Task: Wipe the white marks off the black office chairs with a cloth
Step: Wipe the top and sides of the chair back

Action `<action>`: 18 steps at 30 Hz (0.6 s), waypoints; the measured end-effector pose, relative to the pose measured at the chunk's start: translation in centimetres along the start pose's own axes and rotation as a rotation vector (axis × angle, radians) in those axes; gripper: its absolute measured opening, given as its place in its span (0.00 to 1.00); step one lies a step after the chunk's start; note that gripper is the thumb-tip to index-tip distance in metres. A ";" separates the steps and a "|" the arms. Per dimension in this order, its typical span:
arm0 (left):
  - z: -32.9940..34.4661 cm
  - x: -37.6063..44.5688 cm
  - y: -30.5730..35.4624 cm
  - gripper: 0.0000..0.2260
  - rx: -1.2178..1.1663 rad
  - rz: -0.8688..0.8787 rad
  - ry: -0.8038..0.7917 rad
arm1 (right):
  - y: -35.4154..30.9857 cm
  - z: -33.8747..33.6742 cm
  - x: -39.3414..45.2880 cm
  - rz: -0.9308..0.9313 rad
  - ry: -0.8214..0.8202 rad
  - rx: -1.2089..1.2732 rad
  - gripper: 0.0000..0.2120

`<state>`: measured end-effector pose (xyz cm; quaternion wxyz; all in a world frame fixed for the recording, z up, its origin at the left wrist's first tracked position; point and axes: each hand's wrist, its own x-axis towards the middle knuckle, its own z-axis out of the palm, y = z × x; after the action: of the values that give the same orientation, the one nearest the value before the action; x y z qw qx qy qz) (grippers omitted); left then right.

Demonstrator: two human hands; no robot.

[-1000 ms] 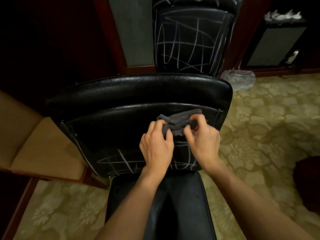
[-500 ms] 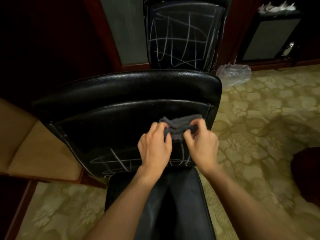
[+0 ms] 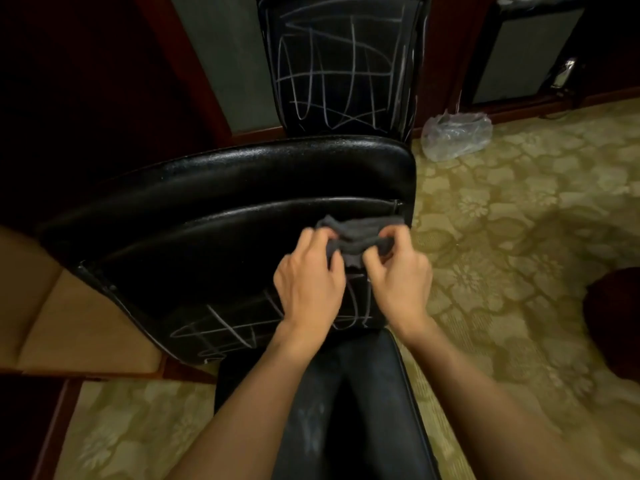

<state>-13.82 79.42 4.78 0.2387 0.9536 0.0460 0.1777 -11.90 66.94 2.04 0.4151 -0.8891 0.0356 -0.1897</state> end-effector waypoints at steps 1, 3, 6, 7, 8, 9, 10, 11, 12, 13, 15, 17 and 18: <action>0.5 -1.0 -0.6 0.11 0.026 -0.016 -0.051 | 0.7 0.2 -1.1 0.015 -0.047 -0.014 0.10; 0.4 -1.8 -1.1 0.11 0.046 -0.022 -0.093 | 1.0 -0.1 -1.8 0.026 -0.097 -0.036 0.10; -1.4 -0.2 0.3 0.09 -0.029 0.032 0.051 | -1.0 -1.7 0.3 -0.060 0.005 0.017 0.10; -2.1 0.8 1.1 0.09 -0.074 0.042 0.127 | -2.1 -2.2 1.6 -0.090 0.067 0.061 0.10; -2.8 1.8 1.8 0.09 -0.119 0.050 0.187 | -3.2 -2.7 2.9 -0.114 0.113 0.100 0.10; -3.4 2.6 2.4 0.08 -0.152 0.050 0.221 | -4.1 -2.9 4.0 -0.132 0.136 0.123 0.09; -3.6 3.1 2.7 0.08 -0.166 0.039 0.231 | -4.6 -3.0 4.8 -0.144 0.136 0.122 0.09; -3.4 3.2 2.6 0.08 -0.161 0.025 0.225 | -4.6 -2.7 5.1 -0.149 0.120 0.098 0.09; -3.0 3.0 2.2 0.07 -0.146 0.013 0.211 | -4.1 -2.1 4.7 -0.145 0.098 0.063 0.10; -2.3 2.4 1.3 0.07 -0.124 0.009 0.194 | -3.1 -1.3 3.7 -0.142 0.078 0.030 0.10; -0.4 0.0 -1.0 0.08 -0.069 -0.006 0.127 | -0.6 0.3 0.6 -0.125 0.008 -0.022 0.12; 1.0 -2.7 -3.2 0.09 0.001 -0.055 -0.001 | 1.6 1.3 -2.6 -0.086 -0.108 -0.096 0.12; 1.3 -3.8 -4.0 0.09 0.031 -0.076 -0.062 | 2.1 1.5 -3.7 -0.071 -0.164 -0.134 0.12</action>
<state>-16.90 81.72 0.64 0.2318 0.9598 0.0774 0.1381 -14.59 67.51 -1.57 0.3492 -0.9281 -0.0173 -0.1280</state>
